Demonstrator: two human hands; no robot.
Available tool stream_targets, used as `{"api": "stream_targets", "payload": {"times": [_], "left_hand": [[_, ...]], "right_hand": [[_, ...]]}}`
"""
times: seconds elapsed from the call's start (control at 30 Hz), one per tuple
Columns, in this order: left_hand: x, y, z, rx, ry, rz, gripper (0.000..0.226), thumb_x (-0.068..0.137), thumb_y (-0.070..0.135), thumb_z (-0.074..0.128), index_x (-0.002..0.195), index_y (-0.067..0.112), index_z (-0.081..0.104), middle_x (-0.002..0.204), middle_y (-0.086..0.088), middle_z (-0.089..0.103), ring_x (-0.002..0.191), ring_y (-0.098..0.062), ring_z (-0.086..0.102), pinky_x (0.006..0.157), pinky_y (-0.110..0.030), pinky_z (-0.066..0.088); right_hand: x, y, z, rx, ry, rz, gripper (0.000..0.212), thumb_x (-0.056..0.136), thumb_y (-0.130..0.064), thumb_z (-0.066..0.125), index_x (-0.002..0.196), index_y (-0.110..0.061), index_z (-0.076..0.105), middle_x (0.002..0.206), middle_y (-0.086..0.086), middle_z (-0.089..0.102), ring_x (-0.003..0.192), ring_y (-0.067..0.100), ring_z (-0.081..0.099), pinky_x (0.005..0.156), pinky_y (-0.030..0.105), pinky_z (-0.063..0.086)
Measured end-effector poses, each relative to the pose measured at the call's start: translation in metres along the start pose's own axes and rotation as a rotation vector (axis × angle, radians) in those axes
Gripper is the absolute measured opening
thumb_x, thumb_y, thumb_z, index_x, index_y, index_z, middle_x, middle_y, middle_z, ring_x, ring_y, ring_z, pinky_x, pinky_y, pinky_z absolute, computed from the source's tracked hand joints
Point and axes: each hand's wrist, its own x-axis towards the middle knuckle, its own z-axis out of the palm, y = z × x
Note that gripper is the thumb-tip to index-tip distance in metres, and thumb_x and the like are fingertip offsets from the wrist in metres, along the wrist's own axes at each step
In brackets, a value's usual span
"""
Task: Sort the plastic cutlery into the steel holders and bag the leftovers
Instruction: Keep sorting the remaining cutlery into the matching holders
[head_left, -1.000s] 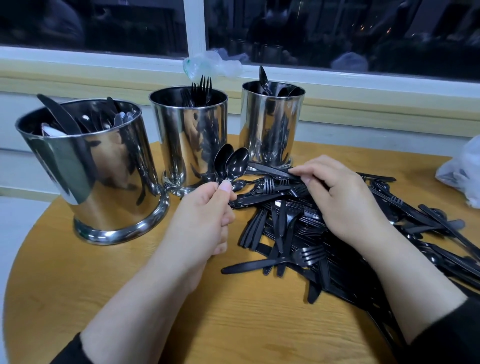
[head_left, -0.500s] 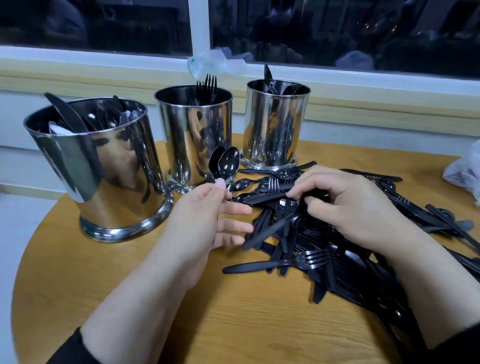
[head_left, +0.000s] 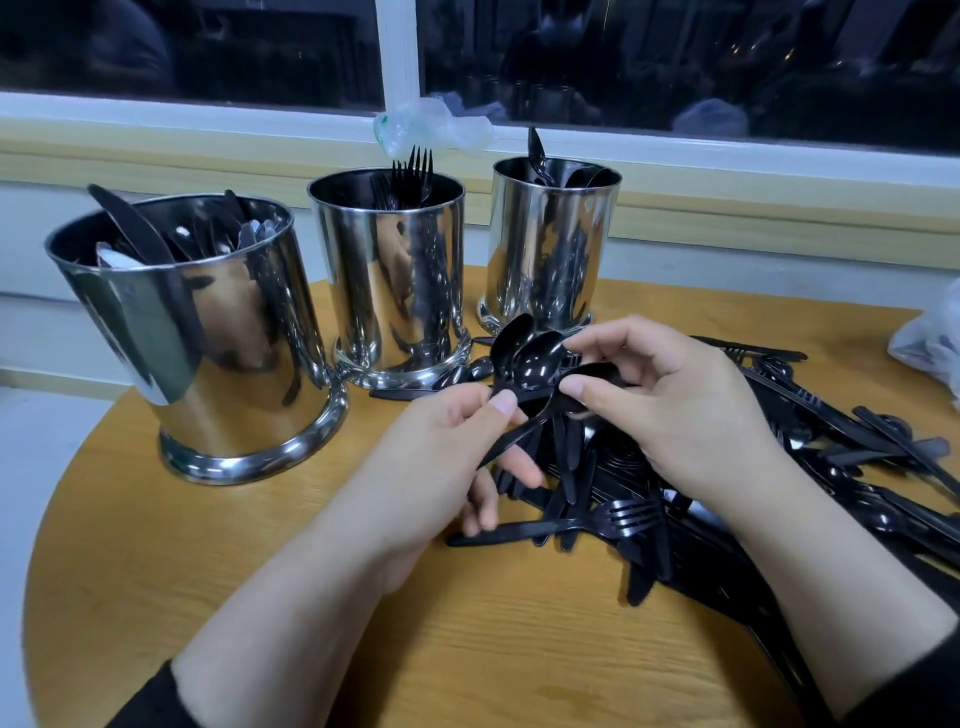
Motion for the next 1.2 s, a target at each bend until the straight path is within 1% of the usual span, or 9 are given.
{"api": "stream_targets", "payload": {"times": [0.07,0.17,0.3,0.4,0.5,0.67,0.8,1.0,1.2], "left_hand": [[0.000,-0.002,0.001,-0.024,-0.017,-0.014,0.029,0.107,0.040,0.048,0.105,0.018,0.066,0.065,0.000,0.054,0.046,-0.012,0.029,0.048,-0.026,0.019],[0.001,-0.003,0.001,-0.049,-0.023,-0.045,0.035,0.105,0.047,0.048,0.106,0.019,0.069,0.064,0.005,0.037,0.050,-0.011,0.020,0.052,-0.030,0.014],[0.006,-0.005,-0.009,-0.109,0.130,0.031,0.041,0.095,0.052,0.059,0.107,0.014,0.068,0.063,0.006,0.037,0.049,-0.010,0.023,0.045,-0.026,0.018],[0.011,-0.007,-0.023,-0.158,0.259,0.095,0.039,0.100,0.043,0.060,0.102,0.004,0.060,0.064,0.004,0.034,0.050,-0.012,0.022,0.047,-0.029,0.015],[0.013,-0.008,-0.032,-0.165,0.308,0.101,0.028,0.105,0.040,0.053,0.092,0.016,0.060,0.062,0.005,0.038,0.047,-0.011,0.023,0.044,-0.022,0.017],[0.010,-0.011,-0.042,-0.102,0.309,0.108,0.029,0.107,0.039,0.050,0.096,0.017,0.064,0.061,0.006,0.038,0.047,-0.009,0.025,0.044,-0.024,0.019],[0.007,-0.009,-0.047,-0.088,0.311,0.107,0.028,0.105,0.039,0.054,0.098,0.015,0.065,0.062,0.006,0.035,0.046,-0.009,0.023,0.044,-0.024,0.017],[0.006,-0.005,-0.057,-0.063,0.299,0.117,0.045,0.105,0.034,0.057,0.109,-0.010,0.051,0.062,0.005,0.031,0.045,-0.010,0.020,0.040,-0.022,0.016],[0.004,-0.006,-0.065,-0.021,0.288,0.148,0.048,0.104,0.038,0.058,0.111,-0.009,0.052,0.066,0.000,0.032,0.047,-0.013,0.020,0.042,-0.023,0.018]], "right_hand": [[0.000,-0.002,0.004,0.034,0.039,0.003,0.026,0.084,-0.020,0.080,0.101,-0.038,0.071,0.096,-0.001,0.070,0.072,0.021,0.073,0.068,0.022,0.056],[0.000,-0.002,0.006,-0.021,0.090,-0.032,0.028,0.084,-0.025,0.081,0.106,-0.037,0.069,0.089,-0.002,0.064,0.072,0.017,0.069,0.070,0.031,0.059],[0.002,0.005,-0.002,-0.076,0.186,-0.022,0.013,0.092,-0.033,0.071,0.104,-0.037,0.070,0.087,-0.006,0.064,0.082,0.019,0.061,0.075,0.036,0.056],[0.003,0.007,-0.007,-0.180,0.157,0.017,0.008,0.096,-0.032,0.066,0.094,-0.037,0.071,0.085,-0.015,0.068,0.077,0.007,0.061,0.068,0.012,0.045],[0.005,0.005,-0.006,-0.326,0.047,0.045,0.009,0.097,-0.032,0.065,0.094,-0.037,0.071,0.089,-0.015,0.067,0.083,0.003,0.058,0.068,0.007,0.040],[0.014,-0.011,0.005,-0.565,-0.169,0.007,0.018,0.097,-0.037,0.064,0.114,-0.036,0.069,0.101,-0.021,0.062,0.093,-0.004,0.055,0.081,0.014,0.042],[0.032,-0.022,0.023,-0.740,-0.339,-0.041,0.028,0.099,-0.038,0.061,0.125,-0.030,0.067,0.106,-0.019,0.056,0.099,0.005,0.054,0.084,0.022,0.038],[0.063,-0.009,0.065,-0.915,-0.490,-0.070,0.031,0.101,-0.039,0.057,0.126,-0.024,0.068,0.118,-0.002,0.065,0.112,0.023,0.060,0.095,0.042,0.050],[0.068,-0.002,0.070,-0.988,-0.545,-0.009,0.036,0.100,-0.031,0.060,0.135,-0.025,0.062,0.133,-0.001,0.060,0.125,0.025,0.054,0.107,0.046,0.043]]}}
